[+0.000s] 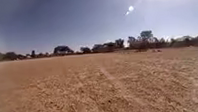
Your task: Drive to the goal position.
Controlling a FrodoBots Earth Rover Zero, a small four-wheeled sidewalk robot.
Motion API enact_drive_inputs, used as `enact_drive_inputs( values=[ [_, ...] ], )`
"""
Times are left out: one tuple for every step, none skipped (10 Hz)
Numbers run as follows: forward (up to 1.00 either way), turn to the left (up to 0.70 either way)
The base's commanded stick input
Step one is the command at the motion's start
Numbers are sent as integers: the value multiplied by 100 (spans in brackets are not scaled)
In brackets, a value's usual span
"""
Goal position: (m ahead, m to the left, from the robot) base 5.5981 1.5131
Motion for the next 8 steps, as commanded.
enact_drive_inputs(
  values=[
    [45, 0],
    [45, 0],
    [45, 0],
    [45, 0],
    [45, 0],
    [45, 0],
    [45, 0],
    [45, 0]
  ],
)
